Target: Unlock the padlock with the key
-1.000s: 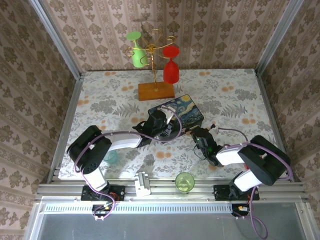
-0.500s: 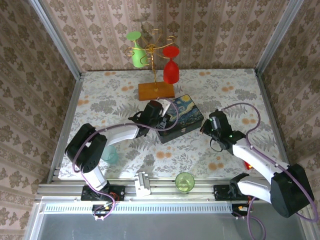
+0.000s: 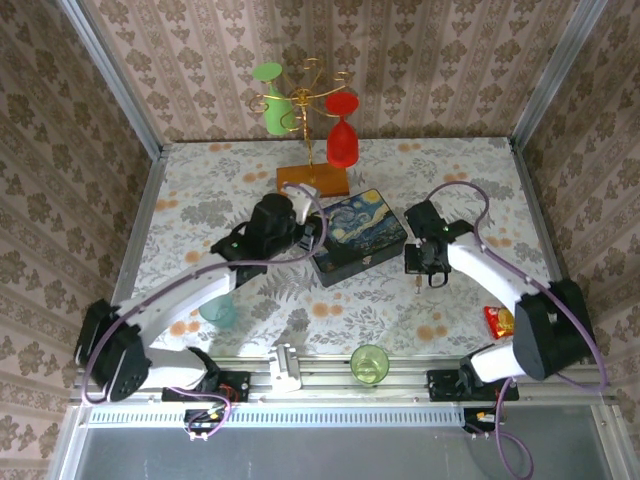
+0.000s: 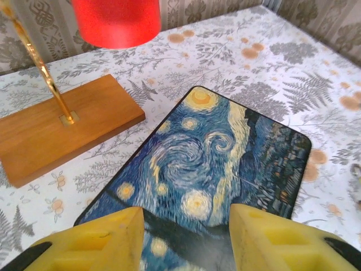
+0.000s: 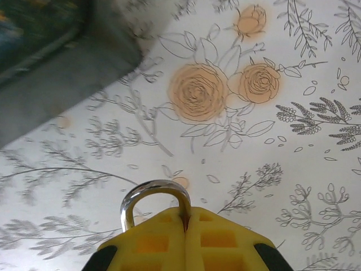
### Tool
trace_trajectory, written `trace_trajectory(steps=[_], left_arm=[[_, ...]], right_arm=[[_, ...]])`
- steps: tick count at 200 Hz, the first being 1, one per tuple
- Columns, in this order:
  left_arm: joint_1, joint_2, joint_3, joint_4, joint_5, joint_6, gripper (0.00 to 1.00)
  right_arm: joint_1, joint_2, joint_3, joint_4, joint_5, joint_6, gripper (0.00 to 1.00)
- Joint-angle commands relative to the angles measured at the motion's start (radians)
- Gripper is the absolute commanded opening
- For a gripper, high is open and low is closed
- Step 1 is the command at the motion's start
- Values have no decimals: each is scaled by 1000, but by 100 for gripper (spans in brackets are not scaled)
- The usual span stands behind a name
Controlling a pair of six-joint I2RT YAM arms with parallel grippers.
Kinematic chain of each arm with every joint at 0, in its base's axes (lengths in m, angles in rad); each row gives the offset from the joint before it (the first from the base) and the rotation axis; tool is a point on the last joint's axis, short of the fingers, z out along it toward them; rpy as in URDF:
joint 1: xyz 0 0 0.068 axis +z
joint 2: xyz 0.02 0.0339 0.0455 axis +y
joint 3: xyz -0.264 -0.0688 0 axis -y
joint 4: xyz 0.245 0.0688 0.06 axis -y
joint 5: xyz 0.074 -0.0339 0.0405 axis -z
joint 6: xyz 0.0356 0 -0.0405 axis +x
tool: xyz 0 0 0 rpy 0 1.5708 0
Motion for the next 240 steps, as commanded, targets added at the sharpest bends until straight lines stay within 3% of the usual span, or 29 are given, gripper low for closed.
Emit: trace_trajectory(steps=[1, 40, 84, 129, 194, 240], left_arm=[[23, -83, -84, -78, 36, -83, 46], [29, -205, -200, -116, 23, -130, 46], [27, -240, -270, -95, 31, -177, 46], [18, -242, -286, -87, 38, -194, 46], [10, -311, -325, -140, 9, -203, 47], [11, -304, -327, -139, -1, -203, 47]], right_arm=[[-8, 73, 61, -144, 81, -90, 0], [-10, 132, 98, -212, 128, -108, 0], [-30, 134, 117, -267, 210, -60, 0], [108, 283, 169, -273, 306, 46, 0], [168, 387, 162, -135, 206, 87, 0], [148, 246, 65, -94, 201, 90, 0]])
